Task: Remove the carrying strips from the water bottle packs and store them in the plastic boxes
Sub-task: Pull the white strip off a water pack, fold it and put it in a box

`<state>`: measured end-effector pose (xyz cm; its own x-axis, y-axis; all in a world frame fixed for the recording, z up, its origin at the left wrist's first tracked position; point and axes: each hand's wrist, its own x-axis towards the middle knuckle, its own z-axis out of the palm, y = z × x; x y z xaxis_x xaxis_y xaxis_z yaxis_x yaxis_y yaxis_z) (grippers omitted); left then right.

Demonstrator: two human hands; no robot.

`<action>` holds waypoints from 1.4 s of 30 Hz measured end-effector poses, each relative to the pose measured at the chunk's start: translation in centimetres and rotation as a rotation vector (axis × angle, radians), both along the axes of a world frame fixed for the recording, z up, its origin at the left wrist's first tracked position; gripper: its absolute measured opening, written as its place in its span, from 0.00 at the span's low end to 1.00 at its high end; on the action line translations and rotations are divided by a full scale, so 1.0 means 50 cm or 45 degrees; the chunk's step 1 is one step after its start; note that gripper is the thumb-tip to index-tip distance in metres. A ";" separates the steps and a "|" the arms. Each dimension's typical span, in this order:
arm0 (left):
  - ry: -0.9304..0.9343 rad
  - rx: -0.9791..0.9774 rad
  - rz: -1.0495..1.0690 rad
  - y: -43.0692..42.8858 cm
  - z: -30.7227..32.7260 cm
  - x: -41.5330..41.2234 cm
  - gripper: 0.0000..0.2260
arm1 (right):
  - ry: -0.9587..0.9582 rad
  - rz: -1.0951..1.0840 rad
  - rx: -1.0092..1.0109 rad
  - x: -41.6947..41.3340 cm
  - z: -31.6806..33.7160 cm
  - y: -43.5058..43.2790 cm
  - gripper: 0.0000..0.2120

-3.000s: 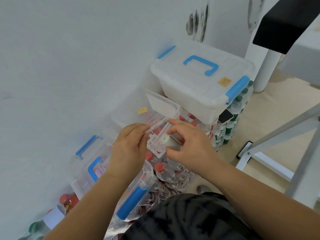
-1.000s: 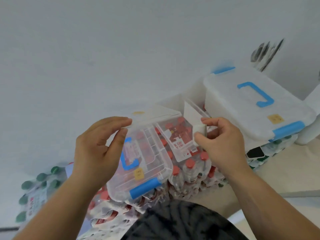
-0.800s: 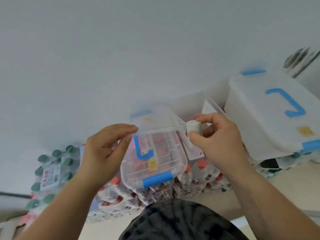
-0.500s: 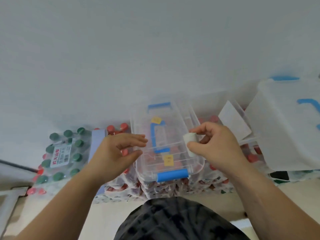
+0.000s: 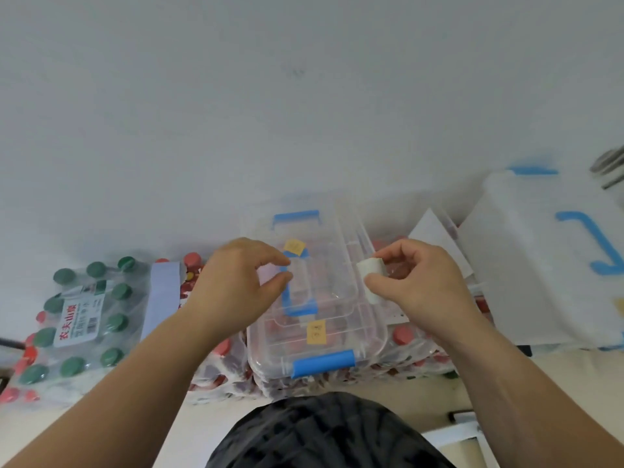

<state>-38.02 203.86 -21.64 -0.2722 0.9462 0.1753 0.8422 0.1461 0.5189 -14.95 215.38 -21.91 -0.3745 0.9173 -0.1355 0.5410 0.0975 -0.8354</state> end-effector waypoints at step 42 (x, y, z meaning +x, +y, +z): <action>0.408 -0.618 -0.158 0.294 -0.040 0.119 0.52 | -0.475 0.038 -0.099 -0.084 -0.192 0.271 0.10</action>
<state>-32.07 218.57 -23.63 -0.1593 0.9600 -0.2302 0.9718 0.1935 0.1346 -19.13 228.91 -31.50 -0.3130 0.8882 -0.3363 0.8069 0.0620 -0.5874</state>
